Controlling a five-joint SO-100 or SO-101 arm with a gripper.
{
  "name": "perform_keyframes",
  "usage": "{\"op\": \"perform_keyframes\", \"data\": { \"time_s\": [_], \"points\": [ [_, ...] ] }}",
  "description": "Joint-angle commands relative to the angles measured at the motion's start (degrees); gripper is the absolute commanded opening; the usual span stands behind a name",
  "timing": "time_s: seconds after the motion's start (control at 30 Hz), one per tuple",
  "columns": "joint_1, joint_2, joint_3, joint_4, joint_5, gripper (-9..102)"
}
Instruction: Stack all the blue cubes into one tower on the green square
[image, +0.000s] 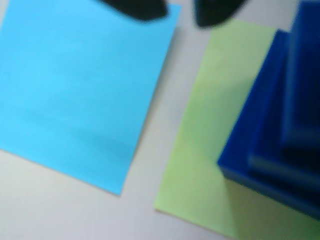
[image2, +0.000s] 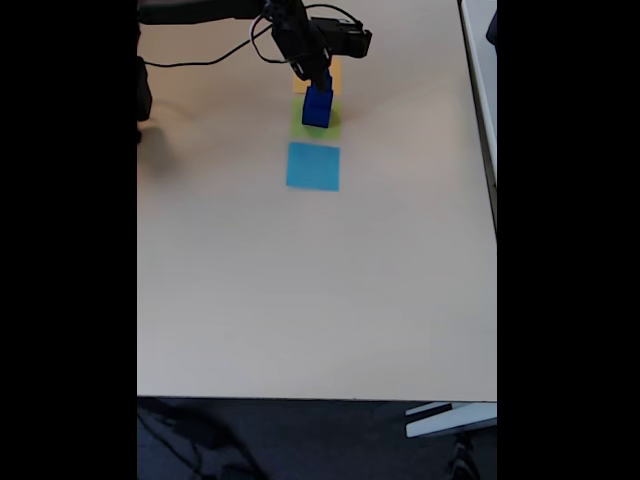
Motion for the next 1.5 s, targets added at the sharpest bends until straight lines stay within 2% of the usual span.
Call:
{"op": "perform_keyframes", "data": {
  "time_s": [0.0,1.47],
  "points": [
    [-0.88,4.31,-0.26,-0.35,0.88,0],
    [-2.11,3.96,-1.23,-0.53,2.64,0]
  ]
}}
